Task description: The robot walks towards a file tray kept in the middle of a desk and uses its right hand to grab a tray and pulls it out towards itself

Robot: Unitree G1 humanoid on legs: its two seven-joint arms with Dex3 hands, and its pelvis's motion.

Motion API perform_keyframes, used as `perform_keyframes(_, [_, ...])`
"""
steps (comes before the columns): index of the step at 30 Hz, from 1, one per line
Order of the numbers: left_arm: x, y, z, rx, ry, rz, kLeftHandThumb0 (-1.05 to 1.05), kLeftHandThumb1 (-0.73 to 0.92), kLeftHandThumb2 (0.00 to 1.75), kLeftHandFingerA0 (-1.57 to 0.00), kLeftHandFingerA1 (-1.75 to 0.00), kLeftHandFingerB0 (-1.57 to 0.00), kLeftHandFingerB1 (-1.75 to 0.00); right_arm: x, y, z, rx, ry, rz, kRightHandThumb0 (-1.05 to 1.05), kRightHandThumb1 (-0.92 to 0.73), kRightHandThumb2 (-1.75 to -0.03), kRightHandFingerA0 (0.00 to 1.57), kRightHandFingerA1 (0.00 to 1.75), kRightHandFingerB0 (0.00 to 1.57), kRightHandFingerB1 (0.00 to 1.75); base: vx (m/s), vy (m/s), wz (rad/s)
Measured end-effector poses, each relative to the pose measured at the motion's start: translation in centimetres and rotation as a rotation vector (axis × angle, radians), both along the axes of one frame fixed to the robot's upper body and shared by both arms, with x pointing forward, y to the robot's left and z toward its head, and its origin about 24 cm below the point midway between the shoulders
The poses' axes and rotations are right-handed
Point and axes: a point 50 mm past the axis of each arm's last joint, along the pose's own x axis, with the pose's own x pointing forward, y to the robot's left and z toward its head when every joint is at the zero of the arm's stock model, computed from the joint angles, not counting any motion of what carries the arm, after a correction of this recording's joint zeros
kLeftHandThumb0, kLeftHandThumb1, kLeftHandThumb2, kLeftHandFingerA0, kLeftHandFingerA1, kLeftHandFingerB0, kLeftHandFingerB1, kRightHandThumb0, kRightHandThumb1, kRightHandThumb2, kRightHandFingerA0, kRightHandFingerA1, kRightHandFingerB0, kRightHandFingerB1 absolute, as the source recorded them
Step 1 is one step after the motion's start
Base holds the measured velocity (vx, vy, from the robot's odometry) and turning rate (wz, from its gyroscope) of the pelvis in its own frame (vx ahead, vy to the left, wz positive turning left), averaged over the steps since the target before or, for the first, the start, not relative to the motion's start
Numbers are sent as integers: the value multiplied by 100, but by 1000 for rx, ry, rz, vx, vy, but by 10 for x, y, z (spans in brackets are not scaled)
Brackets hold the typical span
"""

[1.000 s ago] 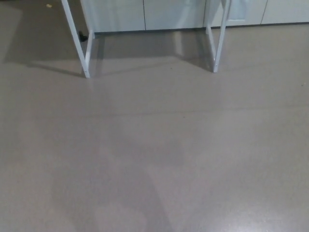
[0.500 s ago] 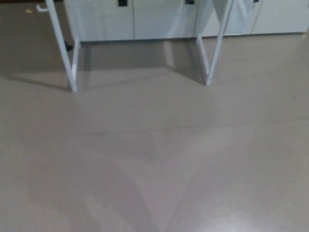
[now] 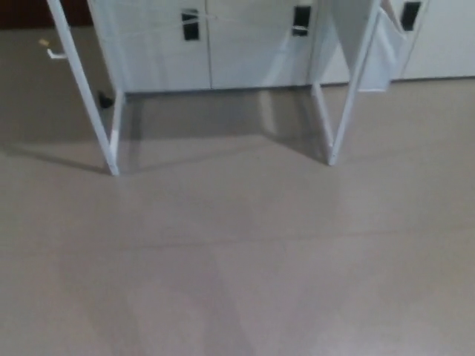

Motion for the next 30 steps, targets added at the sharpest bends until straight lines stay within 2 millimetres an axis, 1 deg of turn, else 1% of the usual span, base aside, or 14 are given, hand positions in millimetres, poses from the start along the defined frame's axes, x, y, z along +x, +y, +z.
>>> perform_keyframes(1, [-1,0,0,0,1,0,-9,46,87,-35,-56,-23,-50,1,0,1,-2,-5,-1,-20,-50,-54,63,66,45,54,492,-322,-4])
perform_keyframes(2, [-2,0,0,-1,3,0,-12,65,60,-44,-41,-35,-37,3,1,2,0,-18,-2,-21,-49,-54,62,65,46,54,386,-116,4])
perform_keyframes(5, [-5,0,-2,-3,15,4,-10,64,58,-48,-41,-37,-37,5,0,4,-1,-33,-7,-21,-49,-54,65,67,48,56,330,-25,-7])
perform_keyframes(8, [-7,0,-2,-4,21,5,-12,64,59,-46,-41,-34,-37,2,-1,3,0,-31,-19,-23,-48,-54,66,69,49,56,370,91,-27])
perform_keyframes(9, [-8,0,-2,-3,22,5,-8,46,87,-34,-56,-21,-49,1,-1,3,1,-31,-22,-23,-48,-53,66,67,51,56,495,145,-22])
perform_keyframes(11, [-8,-1,-2,-4,20,2,-9,45,87,-33,-55,-21,-49,-2,-1,3,-1,-26,-25,-23,-49,-54,66,67,48,56,516,163,-23])
perform_keyframes(12, [-6,-2,-2,-7,16,-2,-14,64,60,-42,-39,-33,-36,-1,0,2,1,-29,-26,-24,-49,-54,66,68,48,55,454,145,-81])
perform_keyframes(13, [-4,-1,-1,-2,11,-5,-9,47,87,-33,-55,-21,-49,2,2,3,4,-42,-20,-24,-48,-54,66,67,49,56,448,145,-53])
perform_keyframes(14, [-3,0,0,2,8,-7,-9,46,87,-34,-56,-21,-49,5,3,4,3,-54,-16,-23,-48,-54,66,68,50,57,443,152,-20])
perform_keyframes(17, [-1,0,2,5,-1,-10,-9,47,88,-32,-55,-19,-49,1,3,2,7,-40,-23,-22,-48,-54,67,70,49,58,399,158,3])
perform_keyframes(20, [-3,0,1,4,3,-8,-10,47,88,-29,-54,-18,-48,-1,4,3,7,-43,-23,-21,-49,-54,66,67,48,56,350,87,9])
perform_keyframes(26, [-4,0,2,7,3,-9,-9,47,89,-30,-55,-17,-48,-1,4,3,8,-46,-26,-21,-50,-54,65,66,47,55,446,-63,23])
perform_keyframes(27, [-3,-1,2,6,-3,-8,-10,47,89,-30,-55,-17,-48,-1,5,2,11,-41,-28,-22,-50,-54,65,65,47,54,513,-110,-103])
perform_keyframes(30, [6,-3,4,3,-29,-21,-9,48,89,-32,-55,-18,-48,6,3,6,-1,-69,-17,-24,-49,-54,67,66,48,55,493,-81,43])
